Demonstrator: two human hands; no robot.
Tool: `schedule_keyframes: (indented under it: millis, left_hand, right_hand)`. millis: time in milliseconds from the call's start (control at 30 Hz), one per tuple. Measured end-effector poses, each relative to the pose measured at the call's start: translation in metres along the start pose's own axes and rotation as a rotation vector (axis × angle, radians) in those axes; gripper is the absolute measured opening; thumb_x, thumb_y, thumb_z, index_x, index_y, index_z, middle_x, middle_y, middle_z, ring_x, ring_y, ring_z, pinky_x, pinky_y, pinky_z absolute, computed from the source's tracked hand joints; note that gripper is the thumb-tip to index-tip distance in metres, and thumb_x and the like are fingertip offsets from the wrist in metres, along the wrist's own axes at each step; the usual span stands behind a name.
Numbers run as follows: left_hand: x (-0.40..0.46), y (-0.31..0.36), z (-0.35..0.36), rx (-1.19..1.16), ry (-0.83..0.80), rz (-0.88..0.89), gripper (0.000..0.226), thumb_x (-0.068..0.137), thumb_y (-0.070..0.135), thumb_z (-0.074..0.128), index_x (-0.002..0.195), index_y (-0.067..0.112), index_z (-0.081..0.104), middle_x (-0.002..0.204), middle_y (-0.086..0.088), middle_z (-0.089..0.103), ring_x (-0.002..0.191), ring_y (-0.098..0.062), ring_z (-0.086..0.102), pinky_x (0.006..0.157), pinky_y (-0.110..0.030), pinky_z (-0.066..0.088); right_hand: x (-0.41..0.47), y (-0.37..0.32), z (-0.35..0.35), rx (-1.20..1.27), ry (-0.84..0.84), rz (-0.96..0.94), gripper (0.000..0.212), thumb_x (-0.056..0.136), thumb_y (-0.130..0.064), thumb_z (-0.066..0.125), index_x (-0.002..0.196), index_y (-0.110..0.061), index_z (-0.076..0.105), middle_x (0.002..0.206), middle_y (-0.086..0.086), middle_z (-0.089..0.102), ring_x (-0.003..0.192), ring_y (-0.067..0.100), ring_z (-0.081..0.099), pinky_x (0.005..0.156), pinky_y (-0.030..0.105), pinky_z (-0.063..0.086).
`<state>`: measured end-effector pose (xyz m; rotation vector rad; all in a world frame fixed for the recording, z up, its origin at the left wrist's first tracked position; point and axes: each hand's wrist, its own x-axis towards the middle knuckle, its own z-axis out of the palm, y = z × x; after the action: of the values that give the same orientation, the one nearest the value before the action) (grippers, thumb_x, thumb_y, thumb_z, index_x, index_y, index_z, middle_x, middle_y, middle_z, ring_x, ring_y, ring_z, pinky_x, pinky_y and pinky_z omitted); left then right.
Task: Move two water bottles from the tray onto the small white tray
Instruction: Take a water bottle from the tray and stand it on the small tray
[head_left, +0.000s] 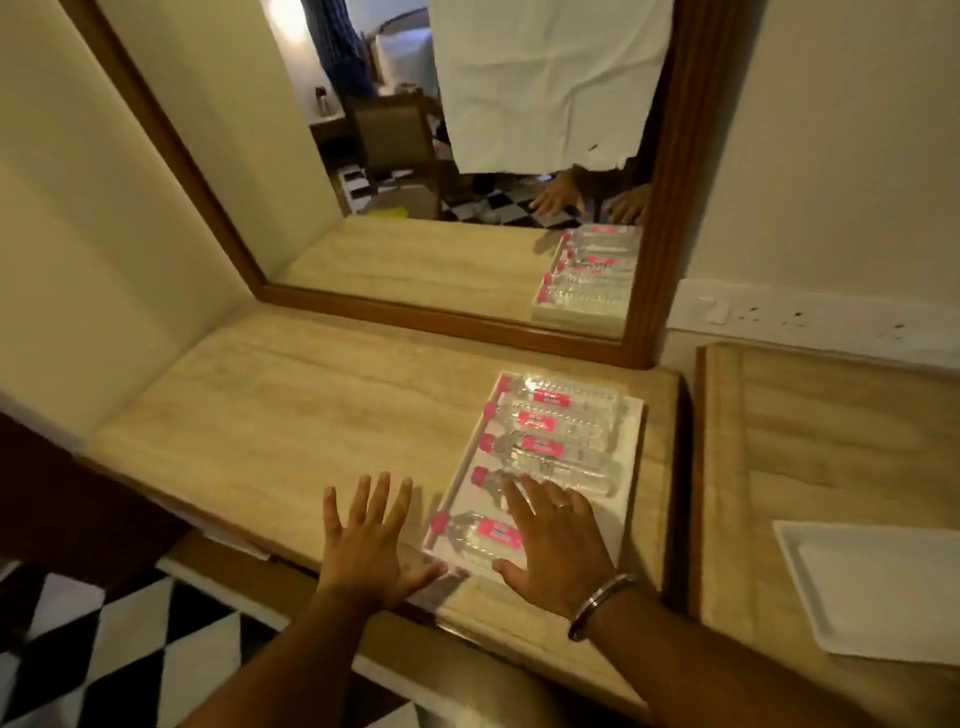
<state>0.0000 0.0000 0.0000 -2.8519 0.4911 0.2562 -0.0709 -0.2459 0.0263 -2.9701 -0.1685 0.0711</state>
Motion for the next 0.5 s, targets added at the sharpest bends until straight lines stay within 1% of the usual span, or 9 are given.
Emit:
schedule_keyframes:
  millis: [33,67,100,167,233,300,367,433,500]
  left_hand:
    - [0.004,-0.009,0.006,0.027,-0.042,0.008,0.120,0.059,0.101,-0.011,0.152,0.026,-0.021,0.162,-0.009,-0.020,0.145,-0.034,-0.027,0.104,-0.068,-0.031]
    - [0.010,-0.016,0.015,0.018,-0.051,0.033,0.122,0.057,0.102,-0.013,0.150,0.025,-0.025,0.160,-0.009,-0.025,0.144,-0.035,-0.030,0.104,-0.068,-0.031]
    - [0.017,-0.022,0.025,0.024,-0.060,0.051,0.124,0.056,0.104,-0.011,0.149,0.023,-0.027,0.159,-0.010,-0.028,0.144,-0.035,-0.030,0.105,-0.068,-0.030]
    - [0.033,-0.028,0.042,-0.045,-0.072,0.107,0.127,0.058,0.106,-0.001,0.148,0.022,-0.029,0.158,-0.011,-0.030,0.145,-0.036,-0.028,0.109,-0.066,-0.026]
    - [0.048,-0.026,0.055,-0.085,-0.094,0.205,0.128,0.063,0.104,0.011,0.151,0.019,-0.026,0.160,-0.014,-0.027,0.146,-0.036,-0.025,0.112,-0.062,-0.022]
    - [0.063,-0.025,0.069,-0.122,-0.087,0.313,0.129,0.066,0.100,0.021,0.155,0.015,-0.016,0.163,-0.014,-0.021,0.146,-0.033,-0.026,0.115,-0.060,-0.020]
    - [0.069,-0.020,0.075,-0.141,-0.074,0.403,0.128,0.068,0.099,0.022,0.157,0.012,-0.010,0.164,-0.012,-0.018,0.146,-0.030,-0.028,0.117,-0.061,-0.016]
    - [0.075,-0.019,0.079,-0.169,-0.065,0.442,0.128,0.068,0.101,0.020,0.157,0.013,-0.008,0.164,-0.011,-0.017,0.147,-0.030,-0.026,0.117,-0.064,-0.012]
    - [0.078,-0.021,0.083,-0.182,-0.051,0.446,0.129,0.067,0.102,0.019,0.156,0.014,-0.009,0.164,-0.010,-0.017,0.148,-0.030,-0.024,0.116,-0.066,-0.012]
  right_hand:
    - [0.009,-0.010,0.005,0.002,-0.018,-0.009,0.091,0.076,-0.061,0.052,0.147,-0.017,0.017,0.147,0.012,0.039,0.127,0.035,0.041,0.101,0.049,0.032]
    - [0.018,-0.020,0.014,0.004,0.000,-0.015,0.085,0.078,-0.056,0.054,0.146,-0.015,0.022,0.141,0.011,0.045,0.121,0.033,0.046,0.096,0.047,0.035]
    - [0.026,-0.029,0.022,-0.003,-0.004,-0.025,0.079,0.081,-0.053,0.054,0.144,-0.014,0.025,0.136,0.011,0.050,0.117,0.032,0.049,0.094,0.046,0.036]
    - [0.043,-0.044,0.035,0.015,-0.056,-0.029,0.068,0.083,-0.049,0.053,0.139,-0.016,0.031,0.125,0.008,0.057,0.111,0.031,0.052,0.091,0.044,0.036]
    - [0.060,-0.055,0.044,0.052,-0.099,0.010,0.061,0.081,-0.051,0.054,0.130,-0.019,0.038,0.118,0.006,0.061,0.105,0.029,0.056,0.087,0.043,0.037]
    - [0.077,-0.063,0.049,0.088,-0.151,0.072,0.057,0.079,-0.051,0.056,0.126,-0.021,0.042,0.116,0.004,0.063,0.103,0.029,0.058,0.086,0.043,0.038]
    - [0.086,-0.068,0.051,0.095,-0.200,0.116,0.051,0.078,-0.044,0.057,0.123,-0.022,0.044,0.115,0.003,0.063,0.103,0.028,0.058,0.086,0.042,0.040]
    - [0.094,-0.075,0.049,0.089,-0.206,0.133,0.047,0.078,-0.035,0.060,0.121,-0.022,0.046,0.111,0.003,0.065,0.099,0.027,0.060,0.083,0.039,0.042]
    - [0.098,-0.081,0.038,0.083,-0.220,0.143,0.053,0.077,-0.032,0.063,0.126,-0.021,0.045,0.108,0.003,0.067,0.095,0.026,0.062,0.081,0.037,0.045]
